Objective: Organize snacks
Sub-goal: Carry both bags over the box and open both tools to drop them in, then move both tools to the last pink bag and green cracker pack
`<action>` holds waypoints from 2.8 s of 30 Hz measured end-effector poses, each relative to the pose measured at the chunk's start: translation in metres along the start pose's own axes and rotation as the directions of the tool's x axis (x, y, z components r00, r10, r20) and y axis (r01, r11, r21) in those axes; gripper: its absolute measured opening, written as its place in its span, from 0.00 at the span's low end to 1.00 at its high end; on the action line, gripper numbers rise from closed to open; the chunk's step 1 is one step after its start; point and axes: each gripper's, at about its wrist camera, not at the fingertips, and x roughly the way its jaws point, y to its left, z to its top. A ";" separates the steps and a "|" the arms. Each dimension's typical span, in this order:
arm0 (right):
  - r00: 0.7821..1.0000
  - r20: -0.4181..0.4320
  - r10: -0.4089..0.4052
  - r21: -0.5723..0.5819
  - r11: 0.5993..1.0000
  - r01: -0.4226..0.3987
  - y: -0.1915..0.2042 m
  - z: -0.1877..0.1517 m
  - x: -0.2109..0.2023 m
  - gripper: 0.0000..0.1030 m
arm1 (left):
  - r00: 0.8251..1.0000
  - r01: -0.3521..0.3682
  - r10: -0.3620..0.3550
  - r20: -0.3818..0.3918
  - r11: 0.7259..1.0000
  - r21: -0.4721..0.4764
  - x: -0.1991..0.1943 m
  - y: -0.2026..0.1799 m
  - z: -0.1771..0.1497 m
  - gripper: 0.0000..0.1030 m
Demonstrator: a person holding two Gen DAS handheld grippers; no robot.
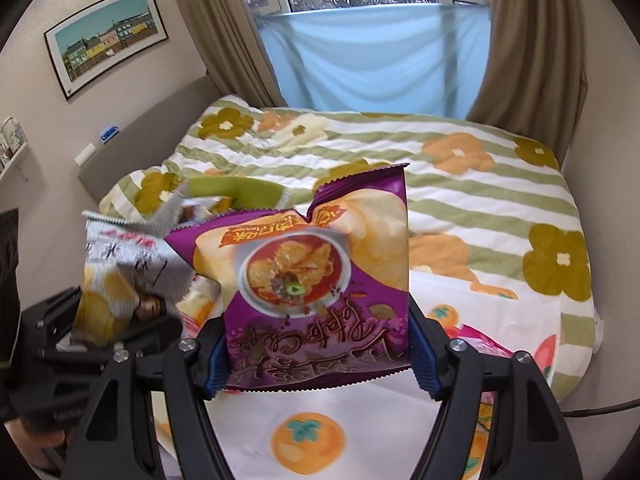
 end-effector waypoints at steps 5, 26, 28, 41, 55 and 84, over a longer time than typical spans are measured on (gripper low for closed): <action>1.000 0.010 0.008 0.034 0.999 -0.008 0.040 0.009 0.014 0.66 | 1.000 -0.017 0.017 -0.015 1.000 0.024 -0.003 0.063 0.014 0.63; 0.991 -0.074 -0.107 0.223 0.967 0.121 0.141 0.013 0.081 0.66 | 0.984 0.094 -0.070 -0.165 0.985 0.143 0.071 0.205 0.033 0.99; 0.992 -0.073 -0.104 0.230 0.966 0.119 0.143 0.012 0.082 0.66 | 0.985 0.097 -0.077 -0.155 0.987 0.125 0.064 0.212 0.030 0.99; 0.997 -0.046 -0.059 0.205 0.976 0.067 0.172 0.020 0.102 0.66 | 0.995 0.037 -0.031 -0.096 0.997 0.066 0.031 0.243 0.021 0.99; 0.991 0.031 -0.128 0.314 0.943 0.112 0.155 -0.004 0.092 0.99 | 0.990 0.052 -0.048 -0.130 0.998 0.027 0.041 0.243 0.000 0.99; 0.948 0.074 -0.310 0.275 0.920 0.280 0.044 -0.057 -0.040 0.99 | 0.986 0.163 -0.163 -0.013 0.970 0.182 -0.014 0.041 0.013 0.99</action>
